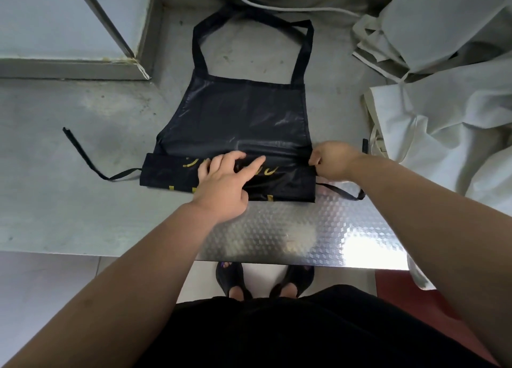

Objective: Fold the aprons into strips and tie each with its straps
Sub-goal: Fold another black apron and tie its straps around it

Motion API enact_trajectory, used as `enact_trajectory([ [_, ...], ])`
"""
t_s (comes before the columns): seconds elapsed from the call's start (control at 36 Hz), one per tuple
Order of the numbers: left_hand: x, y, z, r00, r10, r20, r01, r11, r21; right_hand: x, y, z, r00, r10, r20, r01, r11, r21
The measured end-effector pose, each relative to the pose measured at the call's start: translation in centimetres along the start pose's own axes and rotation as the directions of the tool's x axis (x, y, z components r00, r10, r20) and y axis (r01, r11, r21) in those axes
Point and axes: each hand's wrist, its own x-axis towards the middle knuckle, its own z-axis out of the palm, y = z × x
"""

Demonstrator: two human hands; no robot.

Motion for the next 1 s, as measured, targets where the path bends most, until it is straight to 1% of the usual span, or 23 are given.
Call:
enact_trajectory([
  [0.06,-0.4,-0.3,0.1,0.998,-0.008,0.059,0.006,0.999,0.042,0.0,0.5,-0.2,0.997,0.059,-0.056,-0.052,0.991,0.121],
  [0.08,-0.6,-0.5,0.2,0.996,-0.010,0.088,0.006,0.999,0.049,0.0,0.8,-0.3,0.988,0.095,-0.120,-0.072,0.981,0.181],
  [0.14,-0.9,-0.8,0.4,0.994,-0.007,0.113,0.001,0.998,0.058,-0.2,0.9,-0.3,0.938,0.172,-0.302,-0.081,0.953,0.292],
  [0.17,-1.0,-1.0,0.4,0.994,-0.003,0.110,-0.003,0.998,0.057,-0.5,0.5,-0.2,0.910,0.183,-0.372,-0.049,0.938,0.344],
  [0.19,-1.0,-1.0,0.5,0.995,0.002,0.103,-0.006,0.999,0.047,-0.8,-0.3,0.0,0.895,0.157,-0.418,0.013,0.926,0.376],
  [0.22,-1.1,-1.2,0.5,0.996,0.008,0.092,-0.011,0.999,0.031,-1.3,-1.4,0.4,0.893,0.099,-0.439,0.087,0.919,0.385],
  [0.25,-1.3,-1.4,0.5,0.997,0.017,0.077,-0.017,1.000,0.009,-1.8,-2.6,1.0,0.901,0.019,-0.434,0.155,0.920,0.361],
  [0.28,-1.3,-1.5,0.5,0.998,0.018,0.058,-0.017,1.000,-0.014,-2.1,-3.4,1.8,0.911,-0.069,-0.406,0.202,0.933,0.297],
  [0.31,-1.5,-1.9,0.5,0.999,0.019,0.028,-0.019,1.000,-0.025,-2.2,-4.1,2.8,0.925,-0.139,-0.354,0.223,0.952,0.210],
  [0.33,-1.7,-2.4,0.4,1.000,0.020,-0.006,-0.020,1.000,-0.013,-2.2,-4.5,3.7,0.942,-0.176,-0.285,0.218,0.968,0.121],
  [0.39,-2.1,-3.5,0.1,0.999,0.010,-0.041,-0.009,0.999,0.044,-2.4,-4.3,4.9,0.970,-0.158,-0.183,0.157,0.987,-0.019],
  [0.53,-3.6,-7.5,-0.7,0.998,0.037,0.050,-0.042,0.992,0.116,-3.7,-4.1,6.1,0.979,-0.135,-0.152,0.098,0.969,-0.227],
  [0.64,-3.7,-9.9,-1.8,0.998,0.033,0.060,-0.042,0.986,0.163,-3.9,-4.5,6.4,0.972,-0.087,-0.219,0.038,0.975,-0.217],
  [0.72,-3.0,-9.9,-2.8,0.998,0.041,0.054,-0.052,0.973,0.225,-3.7,-5.0,6.1,0.954,-0.104,-0.281,0.022,0.960,-0.280],
  [0.81,-1.8,-10.0,-4.0,0.997,0.072,0.034,-0.078,0.964,0.254,-3.8,-5.5,5.6,0.948,-0.078,-0.309,-0.004,0.967,-0.256],
  [0.86,-0.9,-10.4,-5.0,0.994,0.095,0.057,-0.105,0.970,0.217,-4.0,-5.5,4.8,0.961,-0.067,-0.268,-0.003,0.968,-0.252],
  [0.92,-0.1,-10.9,-5.9,0.991,0.088,0.100,-0.104,0.981,0.161,-4.1,-5.5,3.8,0.977,-0.047,-0.208,-0.005,0.970,-0.242],
  [1.0,0.8,-11.4,-6.8,0.986,0.068,0.155,-0.078,0.995,0.059,-3.9,-5.7,2.3,0.991,0.020,-0.136,-0.029,0.997,-0.067],
])
